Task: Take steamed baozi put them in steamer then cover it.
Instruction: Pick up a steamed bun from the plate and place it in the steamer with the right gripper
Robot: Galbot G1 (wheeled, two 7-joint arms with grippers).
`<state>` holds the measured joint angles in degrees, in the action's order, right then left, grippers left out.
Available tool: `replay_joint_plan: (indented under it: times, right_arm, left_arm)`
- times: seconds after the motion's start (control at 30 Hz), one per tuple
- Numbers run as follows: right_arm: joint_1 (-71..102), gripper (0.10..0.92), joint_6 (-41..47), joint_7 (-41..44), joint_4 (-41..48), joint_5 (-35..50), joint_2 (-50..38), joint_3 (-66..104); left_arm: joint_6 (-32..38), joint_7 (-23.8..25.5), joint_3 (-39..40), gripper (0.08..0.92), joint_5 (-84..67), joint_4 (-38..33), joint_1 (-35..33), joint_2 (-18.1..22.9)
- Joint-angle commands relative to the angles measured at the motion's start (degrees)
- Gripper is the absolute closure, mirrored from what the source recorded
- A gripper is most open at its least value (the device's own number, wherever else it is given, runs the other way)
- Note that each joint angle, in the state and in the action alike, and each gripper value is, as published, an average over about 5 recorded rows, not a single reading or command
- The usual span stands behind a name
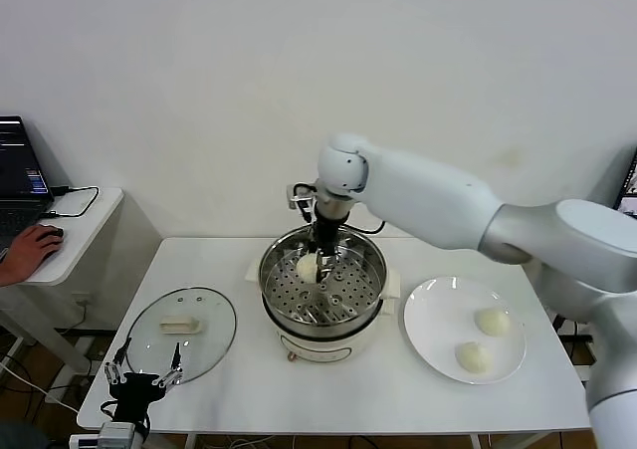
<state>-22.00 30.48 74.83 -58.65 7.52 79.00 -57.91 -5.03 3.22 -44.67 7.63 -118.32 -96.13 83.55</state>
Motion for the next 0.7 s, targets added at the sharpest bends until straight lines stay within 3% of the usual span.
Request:
replay_joint_plan:
  times: [0.03,0.4,0.7]
  right_arm:
    - [3.3,0.406,-0.4,-0.6,6.6,-3.5,6.6,1.2]
    - [4.5,0.405,-0.7,-1.0,7.8,-4.4,8.0,2.1]
    - [4.5,0.227,-0.2,-1.4,5.2,-4.6,4.8,3.2]
  left_arm:
    - [0.0,0.0,0.0,0.177,-0.1,0.1,0.1,-0.2]
    - [0.1,0.0,0.1,0.177,-0.2,1.1,0.1,-0.8]
    - [0.1,0.1,0.0,0.177,-0.2,1.1,0.2,-0.9]
